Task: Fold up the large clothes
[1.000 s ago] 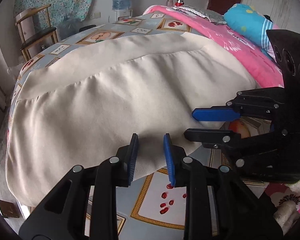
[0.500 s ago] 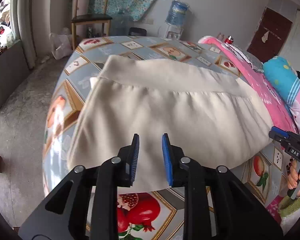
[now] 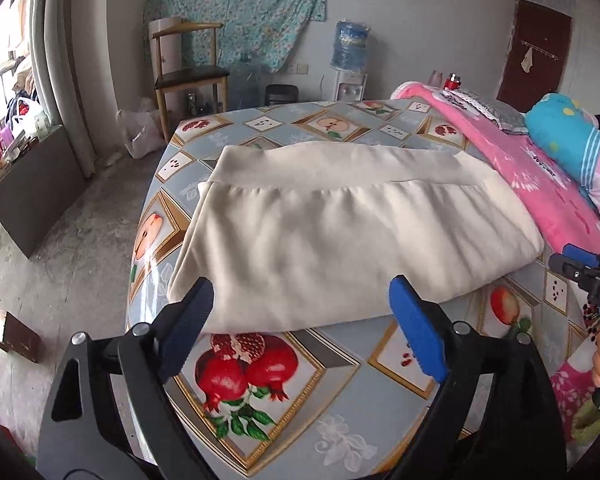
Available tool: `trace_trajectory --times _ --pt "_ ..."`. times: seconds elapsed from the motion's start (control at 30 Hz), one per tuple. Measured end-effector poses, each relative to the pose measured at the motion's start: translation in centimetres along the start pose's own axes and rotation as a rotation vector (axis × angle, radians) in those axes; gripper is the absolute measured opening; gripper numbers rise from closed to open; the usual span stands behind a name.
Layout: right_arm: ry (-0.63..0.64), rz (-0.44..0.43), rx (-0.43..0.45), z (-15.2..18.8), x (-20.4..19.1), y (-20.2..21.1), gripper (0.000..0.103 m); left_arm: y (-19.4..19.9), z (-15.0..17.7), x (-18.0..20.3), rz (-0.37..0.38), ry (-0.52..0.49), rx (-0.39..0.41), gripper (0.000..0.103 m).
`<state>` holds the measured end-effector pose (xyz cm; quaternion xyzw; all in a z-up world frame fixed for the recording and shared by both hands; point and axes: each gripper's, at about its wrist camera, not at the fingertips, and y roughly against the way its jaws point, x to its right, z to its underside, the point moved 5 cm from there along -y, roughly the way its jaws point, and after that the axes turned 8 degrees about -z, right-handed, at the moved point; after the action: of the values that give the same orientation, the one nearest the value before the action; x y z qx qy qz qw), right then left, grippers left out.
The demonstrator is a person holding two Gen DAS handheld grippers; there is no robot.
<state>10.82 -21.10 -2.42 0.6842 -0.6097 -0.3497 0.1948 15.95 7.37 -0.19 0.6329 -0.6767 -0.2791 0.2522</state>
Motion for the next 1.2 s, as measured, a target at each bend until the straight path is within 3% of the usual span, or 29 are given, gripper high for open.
trace_trajectory --times 0.13,0.27,0.53,0.63,0.8,0.93,1.0,1.2 --pt "0.002 -0.012 0.004 1.2 -2.6 1.4 0.085 3.3 0.9 2.3 -0.014 0.020 0.044 0.094" --pt "0.049 0.032 0.070 1.1 -3.9 3.8 0.092 5.2 1.5 4.9 0.052 0.030 0.062 0.095" --pt "0.069 0.128 0.197 0.3 -3.7 8.3 0.097 7.8 1.4 8.2 -0.081 -0.066 0.139 0.095" --pt "0.058 0.134 0.198 0.3 -3.4 8.9 0.097 7.9 1.5 9.2 -0.116 -0.094 0.129 0.095" --pt "0.067 0.185 0.198 0.5 -2.7 9.9 0.097 8.1 1.6 9.9 -0.113 -0.068 0.129 0.095" --pt "0.057 0.160 0.188 0.7 -2.1 10.4 0.097 7.6 1.6 10.3 -0.097 -0.061 0.099 0.095" --pt "0.034 0.151 0.182 0.8 -1.7 10.4 0.097 7.0 1.6 10.6 -0.119 -0.095 0.074 0.095" --pt "0.008 0.165 0.122 1.3 -1.2 9.0 0.097 6.6 1.6 10.1 -0.185 -0.054 0.041 0.095"
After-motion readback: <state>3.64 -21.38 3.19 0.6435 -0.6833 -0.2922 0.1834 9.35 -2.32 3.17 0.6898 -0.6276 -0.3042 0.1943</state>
